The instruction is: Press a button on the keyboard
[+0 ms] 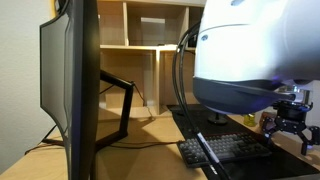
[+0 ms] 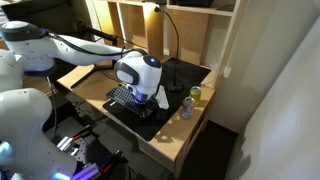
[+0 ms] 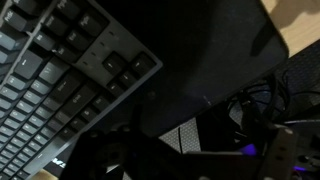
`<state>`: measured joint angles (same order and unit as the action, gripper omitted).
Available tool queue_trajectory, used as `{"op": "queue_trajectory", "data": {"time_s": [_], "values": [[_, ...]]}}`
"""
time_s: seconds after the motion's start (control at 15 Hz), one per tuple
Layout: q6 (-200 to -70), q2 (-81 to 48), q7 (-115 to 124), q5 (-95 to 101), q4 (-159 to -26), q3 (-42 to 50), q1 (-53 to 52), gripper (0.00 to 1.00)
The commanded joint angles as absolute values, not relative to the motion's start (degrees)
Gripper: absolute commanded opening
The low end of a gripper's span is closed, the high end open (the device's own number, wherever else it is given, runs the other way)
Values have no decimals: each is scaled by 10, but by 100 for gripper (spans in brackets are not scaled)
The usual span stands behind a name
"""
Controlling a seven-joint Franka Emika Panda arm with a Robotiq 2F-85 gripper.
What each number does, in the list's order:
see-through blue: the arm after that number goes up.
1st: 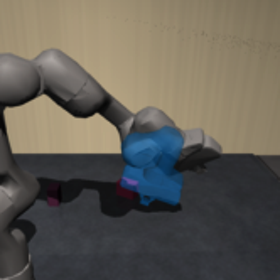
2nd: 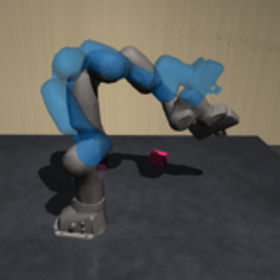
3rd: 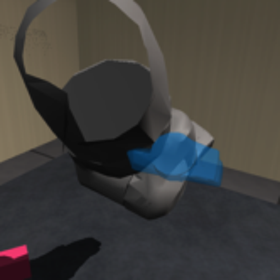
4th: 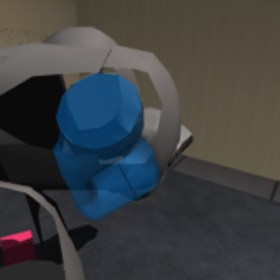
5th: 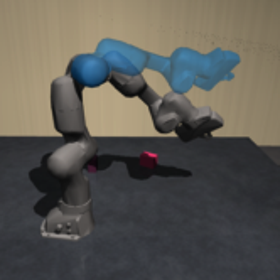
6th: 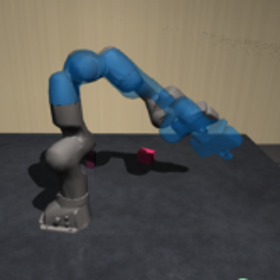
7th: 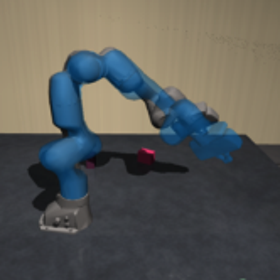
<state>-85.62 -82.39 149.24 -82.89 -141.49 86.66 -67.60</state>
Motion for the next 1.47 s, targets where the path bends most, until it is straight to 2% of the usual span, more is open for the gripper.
{"op": "queue_trajectory", "data": {"time_s": [0.0,1.27,1.4], "values": [[-872,-767,1489,-802,-1411,860,-666,100],[-854,-791,1493,-826,-1416,862,-672,100],[-870,-822,1493,-866,-1433,832,-666,100]]}}
